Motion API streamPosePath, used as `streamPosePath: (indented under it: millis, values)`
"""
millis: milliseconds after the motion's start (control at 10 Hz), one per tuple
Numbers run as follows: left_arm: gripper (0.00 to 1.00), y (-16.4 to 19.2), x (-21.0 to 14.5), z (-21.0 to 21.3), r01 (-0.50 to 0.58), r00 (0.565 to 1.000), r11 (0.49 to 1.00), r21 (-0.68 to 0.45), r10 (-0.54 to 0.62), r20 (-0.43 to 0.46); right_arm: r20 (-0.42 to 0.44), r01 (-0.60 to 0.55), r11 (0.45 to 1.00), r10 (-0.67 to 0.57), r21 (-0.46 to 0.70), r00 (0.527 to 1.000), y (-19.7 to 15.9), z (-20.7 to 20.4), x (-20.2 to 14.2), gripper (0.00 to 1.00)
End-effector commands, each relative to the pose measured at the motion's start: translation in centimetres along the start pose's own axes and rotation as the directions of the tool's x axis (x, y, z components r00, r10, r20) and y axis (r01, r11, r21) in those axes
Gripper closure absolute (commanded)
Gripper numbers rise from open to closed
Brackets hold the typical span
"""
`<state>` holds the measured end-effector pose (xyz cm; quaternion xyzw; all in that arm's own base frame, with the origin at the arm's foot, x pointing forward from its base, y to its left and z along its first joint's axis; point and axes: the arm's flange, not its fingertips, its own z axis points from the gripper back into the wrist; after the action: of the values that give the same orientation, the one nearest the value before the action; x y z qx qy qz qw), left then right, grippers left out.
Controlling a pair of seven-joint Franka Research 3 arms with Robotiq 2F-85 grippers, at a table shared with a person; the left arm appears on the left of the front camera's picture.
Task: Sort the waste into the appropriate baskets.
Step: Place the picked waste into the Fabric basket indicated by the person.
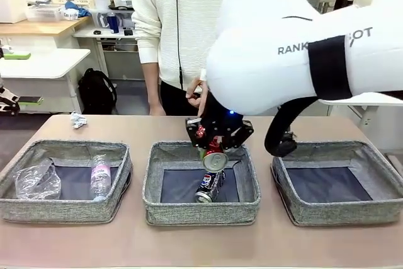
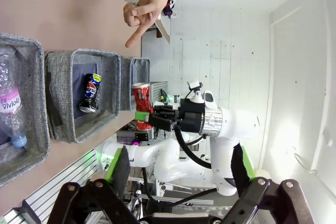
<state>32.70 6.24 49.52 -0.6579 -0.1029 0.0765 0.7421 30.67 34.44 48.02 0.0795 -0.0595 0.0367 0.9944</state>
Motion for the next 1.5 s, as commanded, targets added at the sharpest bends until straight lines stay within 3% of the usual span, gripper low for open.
streamPosePath:
  millis: [0, 500, 600, 700, 800, 1400]
  values:
    - [0.0, -0.3, -0.1, 0.0, 0.004, 1.0, 1.0, -0.013, -0.004, -0.002, -0.001, 0.0, 0.998, 0.0, 0.059, 1.0, -0.7, -0.2, 0.8, 0.65]
    - [0.0, -0.3, -0.1, 0.0, 0.004, 1.0, 1.0, -0.013, -0.004, -0.002, 0.008, 0.04, 0.998, -0.041, 0.054, 0.999, -1.6, -0.5, 1.8, 0.65]
    - [0.0, -0.3, -0.1, 0.0, 0.004, 1.0, 1.0, -0.013, -0.004, -0.002, 0.032, 0.044, 0.997, -0.046, 0.059, 0.998, -1.7, -0.7, 2.0, 0.07]
    - [0.0, -0.3, -0.1, 0.0, 0.004, 1.0, 1.0, -0.013, -0.004, -0.002, 0.025, 0.045, 0.997, -0.047, 0.062, 0.999, -1.8, -0.8, 2.0, 0.07]
    - [0.0, -0.3, -0.1, 0.0, 0.004, 1.0, 1.0, -0.013, -0.004, -0.002, 0.025, 0.048, 0.997, -0.05, 0.06, 0.998, -1.9, -0.8, 2.0, 0.0]
    - [0.0, -0.3, -0.1, 0.0, 0.004, 1.0, 1.0, -0.013, -0.004, -0.002, 0.012, 0.064, 0.995, -0.065, 0.08, 0.998, -2.1, -0.9, 1.9, 0.0]
